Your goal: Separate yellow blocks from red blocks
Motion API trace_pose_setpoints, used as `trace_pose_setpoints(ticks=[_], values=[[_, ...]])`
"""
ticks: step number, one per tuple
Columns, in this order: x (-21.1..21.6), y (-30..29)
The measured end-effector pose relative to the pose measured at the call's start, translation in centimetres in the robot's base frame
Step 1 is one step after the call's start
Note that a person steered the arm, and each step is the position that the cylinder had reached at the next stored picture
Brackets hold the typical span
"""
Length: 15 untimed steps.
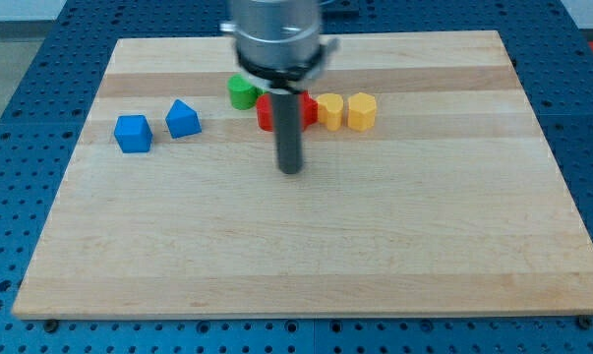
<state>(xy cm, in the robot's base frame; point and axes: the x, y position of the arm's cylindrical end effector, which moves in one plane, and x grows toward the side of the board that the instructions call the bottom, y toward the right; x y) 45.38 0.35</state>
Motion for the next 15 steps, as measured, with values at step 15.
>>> trace_pose_setpoints(ticks=[15], values=[[-0.1,-1.9]])
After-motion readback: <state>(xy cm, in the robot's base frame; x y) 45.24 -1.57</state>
